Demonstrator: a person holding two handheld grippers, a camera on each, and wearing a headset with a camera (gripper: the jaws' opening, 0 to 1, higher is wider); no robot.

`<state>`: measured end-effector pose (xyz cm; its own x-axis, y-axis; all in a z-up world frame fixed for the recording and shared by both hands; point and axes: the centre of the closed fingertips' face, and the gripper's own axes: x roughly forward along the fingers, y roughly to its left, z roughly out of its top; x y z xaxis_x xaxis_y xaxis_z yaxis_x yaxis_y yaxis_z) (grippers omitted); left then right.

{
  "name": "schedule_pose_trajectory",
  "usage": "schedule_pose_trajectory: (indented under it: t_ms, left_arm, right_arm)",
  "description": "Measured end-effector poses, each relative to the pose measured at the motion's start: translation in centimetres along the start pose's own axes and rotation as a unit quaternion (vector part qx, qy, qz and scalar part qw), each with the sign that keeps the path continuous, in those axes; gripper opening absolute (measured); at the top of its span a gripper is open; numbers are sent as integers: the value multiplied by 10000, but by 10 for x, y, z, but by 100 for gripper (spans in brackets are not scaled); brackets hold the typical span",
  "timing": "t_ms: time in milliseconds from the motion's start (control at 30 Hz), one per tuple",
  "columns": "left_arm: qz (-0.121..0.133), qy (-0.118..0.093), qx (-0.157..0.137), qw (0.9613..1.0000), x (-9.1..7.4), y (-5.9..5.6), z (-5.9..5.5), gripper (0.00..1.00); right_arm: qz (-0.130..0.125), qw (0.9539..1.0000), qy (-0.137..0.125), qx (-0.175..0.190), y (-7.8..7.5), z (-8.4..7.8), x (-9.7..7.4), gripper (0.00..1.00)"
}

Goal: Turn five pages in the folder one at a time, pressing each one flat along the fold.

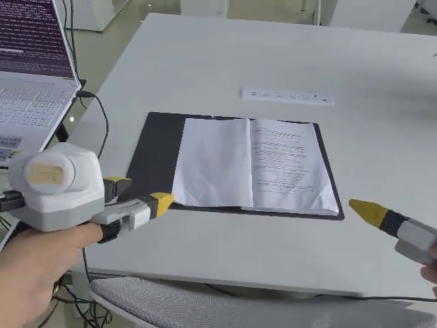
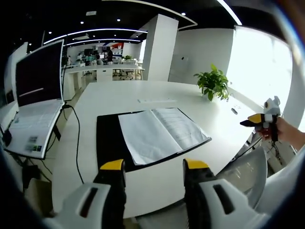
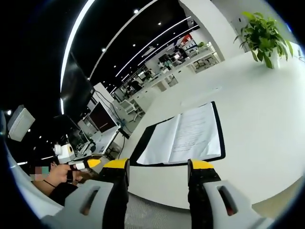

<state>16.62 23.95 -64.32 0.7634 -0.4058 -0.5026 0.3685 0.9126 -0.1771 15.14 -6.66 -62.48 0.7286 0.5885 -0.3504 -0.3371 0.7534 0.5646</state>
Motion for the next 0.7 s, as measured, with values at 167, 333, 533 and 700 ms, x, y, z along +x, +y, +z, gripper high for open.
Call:
schedule_pose_trajectory:
  t_ms: [167, 333, 533, 700]
  left_arm:
    - [61, 34, 96, 9999, -11, 1, 1, 47]
    - [89, -33, 234, 9997, -20, 0, 9, 47]
    - [76, -7, 349, 9994, -14, -2, 12, 47]
    - [101, 147, 573, 9982, 1, -5, 4, 47]
  right_arm:
    - [-97, 9996, 3, -274, 1, 3, -6, 47]
    - [-118, 9992, -127, -361, 1, 12, -9, 49]
    - [-179, 9989, -125, -415, -6, 13, -7, 48]
    - [-213, 9988, -97, -423, -14, 12, -3, 47]
